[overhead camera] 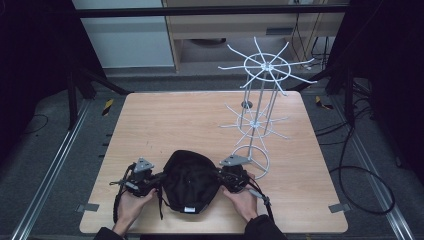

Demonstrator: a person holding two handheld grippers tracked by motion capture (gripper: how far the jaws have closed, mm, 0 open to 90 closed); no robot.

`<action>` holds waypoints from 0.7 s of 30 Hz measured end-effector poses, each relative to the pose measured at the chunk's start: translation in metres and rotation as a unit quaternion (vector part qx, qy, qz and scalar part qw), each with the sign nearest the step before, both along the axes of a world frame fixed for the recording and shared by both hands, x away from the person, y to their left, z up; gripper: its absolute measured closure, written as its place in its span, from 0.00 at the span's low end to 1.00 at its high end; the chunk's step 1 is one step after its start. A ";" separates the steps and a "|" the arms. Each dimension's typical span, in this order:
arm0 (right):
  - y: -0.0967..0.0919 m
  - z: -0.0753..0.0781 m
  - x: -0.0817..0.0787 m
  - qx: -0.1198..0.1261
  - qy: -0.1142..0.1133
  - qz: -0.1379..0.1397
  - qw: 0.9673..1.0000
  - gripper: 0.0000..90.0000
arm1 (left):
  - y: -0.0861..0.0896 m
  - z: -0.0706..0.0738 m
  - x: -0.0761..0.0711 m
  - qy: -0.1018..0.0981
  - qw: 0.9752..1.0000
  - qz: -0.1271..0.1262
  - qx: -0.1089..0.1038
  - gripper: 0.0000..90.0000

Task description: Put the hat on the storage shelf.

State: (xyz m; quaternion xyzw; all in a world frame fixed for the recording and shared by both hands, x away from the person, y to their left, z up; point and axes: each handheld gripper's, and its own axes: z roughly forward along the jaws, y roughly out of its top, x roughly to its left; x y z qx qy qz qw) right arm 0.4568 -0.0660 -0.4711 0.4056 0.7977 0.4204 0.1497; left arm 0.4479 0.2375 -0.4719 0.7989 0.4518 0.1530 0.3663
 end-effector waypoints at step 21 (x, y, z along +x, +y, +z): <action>-0.002 0.049 -0.029 0.035 -0.134 0.111 0.984 0.92 | -0.017 -0.005 0.027 -0.019 0.999 0.018 -0.045 0.93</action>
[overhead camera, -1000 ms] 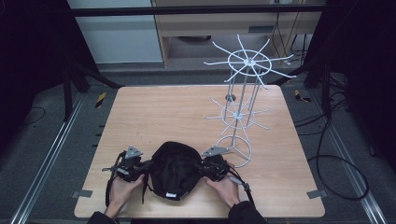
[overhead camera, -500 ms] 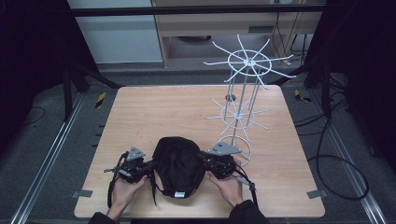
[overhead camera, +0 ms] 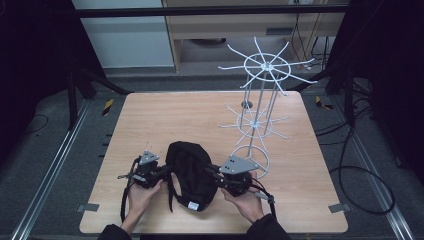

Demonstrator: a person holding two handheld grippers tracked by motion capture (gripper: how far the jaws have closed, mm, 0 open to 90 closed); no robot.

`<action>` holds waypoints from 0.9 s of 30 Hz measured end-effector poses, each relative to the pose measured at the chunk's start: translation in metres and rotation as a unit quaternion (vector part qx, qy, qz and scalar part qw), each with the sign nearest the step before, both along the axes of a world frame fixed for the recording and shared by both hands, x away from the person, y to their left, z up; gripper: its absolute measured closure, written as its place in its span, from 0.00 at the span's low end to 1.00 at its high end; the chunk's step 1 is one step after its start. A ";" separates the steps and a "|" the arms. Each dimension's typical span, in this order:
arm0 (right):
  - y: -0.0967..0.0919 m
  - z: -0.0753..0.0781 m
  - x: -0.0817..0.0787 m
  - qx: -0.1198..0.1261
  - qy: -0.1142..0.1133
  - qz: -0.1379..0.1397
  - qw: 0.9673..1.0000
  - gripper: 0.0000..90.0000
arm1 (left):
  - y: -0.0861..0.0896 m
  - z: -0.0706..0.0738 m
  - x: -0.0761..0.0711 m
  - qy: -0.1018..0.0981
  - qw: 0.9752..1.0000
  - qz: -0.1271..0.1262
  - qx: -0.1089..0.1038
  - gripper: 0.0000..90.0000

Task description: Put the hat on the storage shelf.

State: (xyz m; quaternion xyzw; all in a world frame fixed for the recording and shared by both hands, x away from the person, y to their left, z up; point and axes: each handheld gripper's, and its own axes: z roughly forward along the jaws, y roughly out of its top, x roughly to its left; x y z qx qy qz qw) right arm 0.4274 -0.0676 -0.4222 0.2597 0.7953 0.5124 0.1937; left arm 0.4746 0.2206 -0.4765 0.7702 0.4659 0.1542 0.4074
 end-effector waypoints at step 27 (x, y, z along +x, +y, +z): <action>0.001 -0.019 -0.004 -0.051 0.002 -0.041 0.998 0.93 | 0.004 0.002 0.000 0.009 0.999 -0.012 -0.031 0.74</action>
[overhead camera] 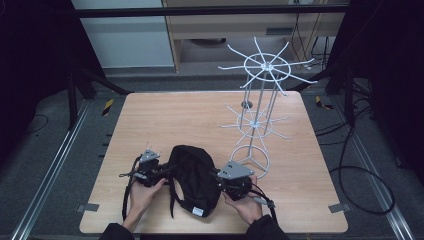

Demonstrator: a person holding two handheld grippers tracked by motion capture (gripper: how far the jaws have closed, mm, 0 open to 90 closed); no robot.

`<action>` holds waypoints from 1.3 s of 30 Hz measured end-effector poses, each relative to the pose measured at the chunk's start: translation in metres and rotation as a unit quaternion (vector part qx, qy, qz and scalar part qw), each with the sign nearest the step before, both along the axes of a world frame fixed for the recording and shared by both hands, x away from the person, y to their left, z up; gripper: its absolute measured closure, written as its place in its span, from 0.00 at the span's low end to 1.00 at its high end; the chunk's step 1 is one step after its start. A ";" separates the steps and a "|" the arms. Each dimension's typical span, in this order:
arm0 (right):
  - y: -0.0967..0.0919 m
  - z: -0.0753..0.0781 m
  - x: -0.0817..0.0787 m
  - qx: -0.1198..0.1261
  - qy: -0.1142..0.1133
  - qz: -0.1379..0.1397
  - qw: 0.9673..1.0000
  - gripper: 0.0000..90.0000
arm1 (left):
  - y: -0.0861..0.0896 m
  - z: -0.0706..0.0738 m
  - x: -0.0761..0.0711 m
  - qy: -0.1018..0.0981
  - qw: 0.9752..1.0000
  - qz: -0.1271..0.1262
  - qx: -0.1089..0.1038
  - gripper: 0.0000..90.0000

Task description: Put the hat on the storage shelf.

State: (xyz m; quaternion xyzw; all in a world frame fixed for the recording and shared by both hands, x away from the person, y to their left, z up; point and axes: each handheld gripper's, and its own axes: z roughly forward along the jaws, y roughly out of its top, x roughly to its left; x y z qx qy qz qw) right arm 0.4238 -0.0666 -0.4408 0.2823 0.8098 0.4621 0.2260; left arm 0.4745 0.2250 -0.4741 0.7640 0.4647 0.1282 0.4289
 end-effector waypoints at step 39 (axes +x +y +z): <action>0.002 0.002 -0.005 0.018 -0.022 0.001 1.000 0.93 | -0.042 0.061 -0.032 -0.040 0.995 -0.026 -0.087 0.56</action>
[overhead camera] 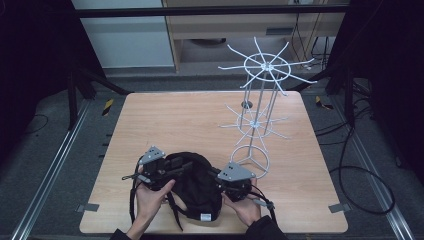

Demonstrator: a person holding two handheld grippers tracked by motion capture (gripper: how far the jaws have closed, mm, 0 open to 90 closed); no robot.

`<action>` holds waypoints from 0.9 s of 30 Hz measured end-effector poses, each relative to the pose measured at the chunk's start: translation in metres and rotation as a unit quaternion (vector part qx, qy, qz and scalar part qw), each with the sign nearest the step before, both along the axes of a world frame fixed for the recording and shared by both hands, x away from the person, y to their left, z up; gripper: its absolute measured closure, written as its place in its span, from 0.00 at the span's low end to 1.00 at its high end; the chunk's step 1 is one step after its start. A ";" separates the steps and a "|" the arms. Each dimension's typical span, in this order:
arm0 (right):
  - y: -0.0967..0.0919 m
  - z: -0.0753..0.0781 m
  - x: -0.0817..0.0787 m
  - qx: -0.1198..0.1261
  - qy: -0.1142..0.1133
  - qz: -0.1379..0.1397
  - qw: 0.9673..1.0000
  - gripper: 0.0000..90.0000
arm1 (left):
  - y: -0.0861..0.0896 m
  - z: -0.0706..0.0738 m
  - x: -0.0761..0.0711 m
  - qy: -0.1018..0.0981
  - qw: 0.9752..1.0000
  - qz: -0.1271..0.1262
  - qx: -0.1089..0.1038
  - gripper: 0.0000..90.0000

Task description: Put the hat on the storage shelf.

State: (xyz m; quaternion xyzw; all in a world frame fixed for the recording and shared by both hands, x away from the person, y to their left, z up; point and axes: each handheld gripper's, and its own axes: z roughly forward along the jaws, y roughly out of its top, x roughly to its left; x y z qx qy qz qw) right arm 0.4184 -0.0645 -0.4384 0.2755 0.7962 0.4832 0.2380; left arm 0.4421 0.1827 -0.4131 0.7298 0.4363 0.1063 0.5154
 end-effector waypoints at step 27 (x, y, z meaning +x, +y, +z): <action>0.017 -0.005 -0.003 -0.010 0.017 0.076 0.997 0.93 | -0.021 0.002 -0.001 -0.014 1.000 0.026 0.009 0.39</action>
